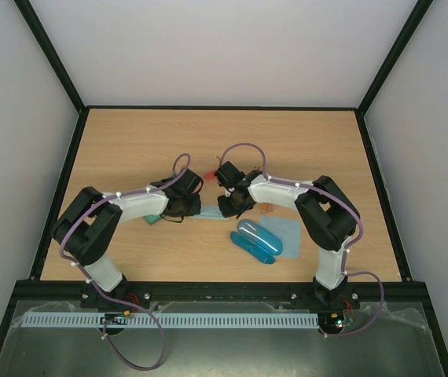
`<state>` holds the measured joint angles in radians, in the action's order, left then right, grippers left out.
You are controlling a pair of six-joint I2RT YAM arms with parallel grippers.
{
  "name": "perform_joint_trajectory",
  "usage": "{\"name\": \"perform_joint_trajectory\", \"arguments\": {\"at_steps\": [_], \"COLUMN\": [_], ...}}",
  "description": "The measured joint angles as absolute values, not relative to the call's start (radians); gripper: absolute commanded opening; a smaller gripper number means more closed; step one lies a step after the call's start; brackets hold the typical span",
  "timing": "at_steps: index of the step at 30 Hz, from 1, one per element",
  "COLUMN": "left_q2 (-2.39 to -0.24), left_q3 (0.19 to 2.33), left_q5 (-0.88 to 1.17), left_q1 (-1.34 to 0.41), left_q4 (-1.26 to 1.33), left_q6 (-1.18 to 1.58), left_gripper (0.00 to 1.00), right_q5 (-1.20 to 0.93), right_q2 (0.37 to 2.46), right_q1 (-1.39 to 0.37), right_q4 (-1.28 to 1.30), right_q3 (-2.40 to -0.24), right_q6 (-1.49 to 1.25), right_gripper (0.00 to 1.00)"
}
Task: Organize the sunglasses
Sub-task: Fold the glasses cleaning cloth at the center of the board.
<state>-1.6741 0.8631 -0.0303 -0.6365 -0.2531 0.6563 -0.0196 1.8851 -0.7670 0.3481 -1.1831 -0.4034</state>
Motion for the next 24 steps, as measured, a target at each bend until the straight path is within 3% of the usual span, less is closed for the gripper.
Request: {"name": "perform_joint_trajectory", "arguments": {"at_steps": [14,24], "left_q2": [-1.628,-1.628], "left_q3": [0.85,0.849], "left_q5": [-0.043,-0.046], "left_q1": [-0.636,-0.636], "left_q4": [-0.253,-0.253], "left_q6": [0.663,0.666], "left_gripper": [0.02,0.02], "right_q5": [-0.027,-0.057], "right_q2": [1.828,1.812], "right_q1": [-0.767,-0.784], "right_q4": [0.361,0.361], "right_q3": [-1.177,-1.14], "right_q6": [-0.4,-0.378], "right_gripper": [0.03,0.08]}}
